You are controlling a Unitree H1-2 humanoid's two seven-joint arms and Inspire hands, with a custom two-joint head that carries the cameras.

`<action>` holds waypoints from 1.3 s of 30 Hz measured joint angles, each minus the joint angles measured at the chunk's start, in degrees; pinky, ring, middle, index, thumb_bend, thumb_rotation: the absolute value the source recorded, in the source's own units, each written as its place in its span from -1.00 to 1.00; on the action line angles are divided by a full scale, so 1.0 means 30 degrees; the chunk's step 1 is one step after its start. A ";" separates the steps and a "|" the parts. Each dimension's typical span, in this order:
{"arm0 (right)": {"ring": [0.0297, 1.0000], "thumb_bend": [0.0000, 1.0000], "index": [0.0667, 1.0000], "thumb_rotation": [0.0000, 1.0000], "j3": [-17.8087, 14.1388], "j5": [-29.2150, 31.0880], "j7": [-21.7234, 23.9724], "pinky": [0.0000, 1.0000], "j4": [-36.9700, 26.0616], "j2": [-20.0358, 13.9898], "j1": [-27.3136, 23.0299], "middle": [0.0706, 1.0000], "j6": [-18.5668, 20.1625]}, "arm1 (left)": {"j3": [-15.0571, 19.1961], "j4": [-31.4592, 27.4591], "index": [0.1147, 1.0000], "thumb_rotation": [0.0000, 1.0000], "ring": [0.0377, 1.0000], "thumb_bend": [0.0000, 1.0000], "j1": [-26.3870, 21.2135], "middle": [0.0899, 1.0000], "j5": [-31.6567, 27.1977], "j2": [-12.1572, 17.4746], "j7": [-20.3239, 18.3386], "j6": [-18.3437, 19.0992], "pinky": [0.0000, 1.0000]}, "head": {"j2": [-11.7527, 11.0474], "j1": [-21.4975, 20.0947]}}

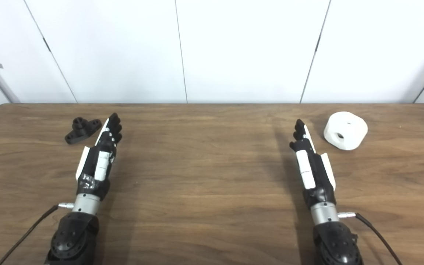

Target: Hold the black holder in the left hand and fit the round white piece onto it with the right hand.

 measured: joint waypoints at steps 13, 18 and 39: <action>0.99 -0.07 0.96 1.00 -0.0016 0.0096 0.0001 0.93 -0.0009 -0.0004 0.0013 0.98 0.0187 | -0.0035 -0.0014 1.00 0.79 1.00 0.83 0.0000 1.00 0.0013 0.0012 -0.0179 -0.0003 1.00 | 0.0029 0.0029; 0.98 -0.09 0.97 1.00 -0.0012 0.0108 0.0003 0.93 -0.0015 -0.0002 0.0013 0.98 0.0187 | -0.0052 -0.0055 1.00 0.78 1.00 0.70 0.0006 1.00 0.0029 0.0015 -0.0181 0.0035 1.00 | 0.0088 0.0117; 1.00 -0.06 0.98 1.00 -0.0007 0.0275 0.0270 0.99 0.0551 -0.0158 -0.0518 0.98 0.0098 | -0.1133 -0.3483 0.55 -0.47 0.41 0.54 0.1145 0.48 0.4232 0.3442 -0.1040 0.2898 0.30 | -0.0468 0.1318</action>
